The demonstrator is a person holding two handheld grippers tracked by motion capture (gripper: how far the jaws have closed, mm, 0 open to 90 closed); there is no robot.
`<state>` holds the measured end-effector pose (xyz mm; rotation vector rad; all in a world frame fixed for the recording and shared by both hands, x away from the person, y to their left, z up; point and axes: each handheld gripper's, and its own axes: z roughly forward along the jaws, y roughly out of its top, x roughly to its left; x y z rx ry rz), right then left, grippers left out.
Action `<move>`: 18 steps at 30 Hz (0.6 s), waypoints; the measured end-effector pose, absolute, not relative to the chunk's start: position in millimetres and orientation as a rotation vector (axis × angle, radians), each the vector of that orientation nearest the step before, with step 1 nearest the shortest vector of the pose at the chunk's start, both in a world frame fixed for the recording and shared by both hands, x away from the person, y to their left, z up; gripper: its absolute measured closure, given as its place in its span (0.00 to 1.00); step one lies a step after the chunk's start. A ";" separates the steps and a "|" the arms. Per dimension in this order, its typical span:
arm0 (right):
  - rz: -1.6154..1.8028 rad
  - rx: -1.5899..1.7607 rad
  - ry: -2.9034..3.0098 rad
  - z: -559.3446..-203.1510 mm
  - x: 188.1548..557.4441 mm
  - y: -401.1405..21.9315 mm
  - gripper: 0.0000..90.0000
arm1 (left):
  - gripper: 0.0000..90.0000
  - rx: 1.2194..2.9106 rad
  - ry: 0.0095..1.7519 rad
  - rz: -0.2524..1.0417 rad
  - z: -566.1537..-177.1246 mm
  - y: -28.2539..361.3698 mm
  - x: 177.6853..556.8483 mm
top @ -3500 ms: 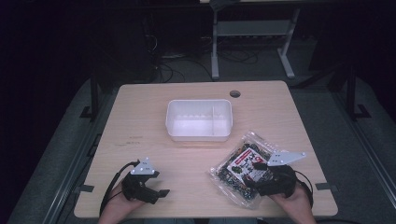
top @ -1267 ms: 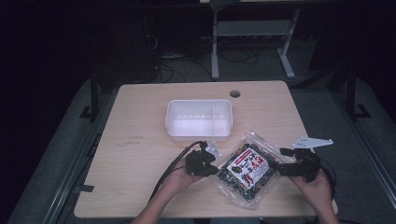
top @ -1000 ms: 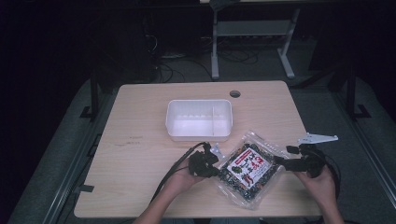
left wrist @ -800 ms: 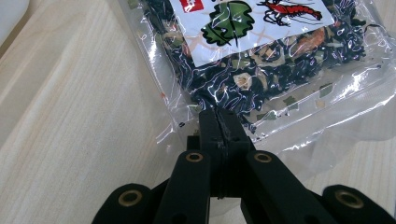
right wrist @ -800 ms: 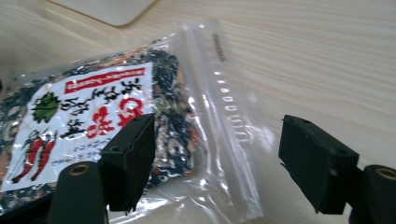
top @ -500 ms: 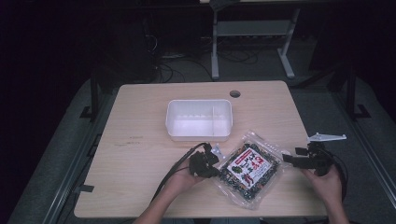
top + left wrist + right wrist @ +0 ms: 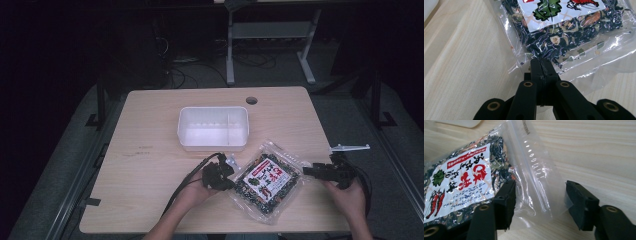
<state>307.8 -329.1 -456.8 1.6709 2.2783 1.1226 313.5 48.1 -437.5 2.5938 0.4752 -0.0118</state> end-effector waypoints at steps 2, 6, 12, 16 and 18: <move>1.123 1.672 2.291 -458.1 308.6 -327.5 0.50 | 1.00 2.594 0.476 -0.012 -437.5 48.1 313.5; 1.130 1.667 2.302 -458.0 308.1 -324.4 0.55 | 1.00 2.594 0.475 -0.012 -437.5 48.1 313.5; 1.167 1.670 2.272 -457.0 305.9 -328.6 0.71 | 1.00 2.591 0.480 -0.014 -437.6 48.3 313.6; 1.163 1.674 2.264 -457.4 305.1 -330.6 0.79 | 1.00 2.593 0.478 -0.011 -437.6 48.3 313.6; 1.157 1.669 2.262 -457.1 304.0 -331.1 0.84 | 1.00 2.591 0.480 -0.012 -437.6 48.4 313.7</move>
